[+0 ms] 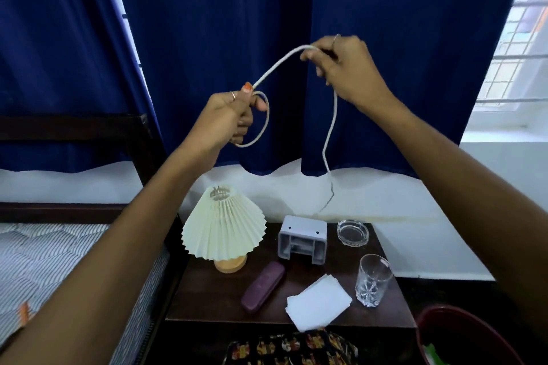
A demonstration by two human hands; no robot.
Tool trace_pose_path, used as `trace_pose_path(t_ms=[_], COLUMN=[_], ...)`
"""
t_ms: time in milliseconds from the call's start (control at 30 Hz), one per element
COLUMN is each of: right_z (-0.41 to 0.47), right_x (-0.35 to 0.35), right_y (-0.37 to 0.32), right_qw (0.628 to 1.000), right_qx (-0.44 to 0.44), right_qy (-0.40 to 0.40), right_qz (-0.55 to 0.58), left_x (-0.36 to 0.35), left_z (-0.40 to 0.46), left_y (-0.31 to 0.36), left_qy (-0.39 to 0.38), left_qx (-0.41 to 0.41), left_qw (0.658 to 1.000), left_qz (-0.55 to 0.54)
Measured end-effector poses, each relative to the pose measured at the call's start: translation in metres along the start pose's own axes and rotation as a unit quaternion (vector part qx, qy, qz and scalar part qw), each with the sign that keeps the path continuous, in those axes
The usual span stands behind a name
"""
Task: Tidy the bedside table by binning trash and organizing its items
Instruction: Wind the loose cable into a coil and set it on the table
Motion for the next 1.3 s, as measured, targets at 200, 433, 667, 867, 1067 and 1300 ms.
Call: trace_pose_path(t_ms=[200,433,667,867,1067,1300], right_z=[0.012,0.007,-0.050,-0.157,-0.257,-0.315], right_x=[0.041,0.065,0.045,-0.026,-0.072,-0.089], right_y=[-0.101,-0.117,-0.078,-0.042,-0.051,-0.062], right_qw=[0.991,0.991,0.998,0.997,0.992,0.979], right_qx=[0.120,0.098,0.007,-0.072,-0.087,-0.116], right_qy=[0.047,0.075,0.059,-0.021,-0.095,-0.158], right_qz=[-0.045,-0.057,-0.003,-0.022,-0.018,0.059], left_x=[0.003,0.007,-0.006,-0.019,-0.038,-0.056], left_z=[-0.029,-0.078,-0.128,-0.154,-0.166,-0.167], left_y=[0.030,0.064,0.077,0.070,0.040,0.018], left_qy=[-0.009,-0.022,-0.045,-0.029,0.024,0.044], left_qx=[-0.003,-0.033,-0.027,-0.042,-0.008,0.018], left_qw=[0.994,0.985,0.962,0.894,0.905,0.906], left_qz=[-0.108,-0.170,-0.267,-0.445,-0.425,-0.420])
Point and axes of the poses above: each hand's wrist, its own z-axis towards the middle knuckle, its own x-axis out of the back of the hand, y = z × x, the point moved 10 cm from there along z, towards the middle knuckle, and after that the axes turned 3 degrees about -x, right-handed, at the moved point
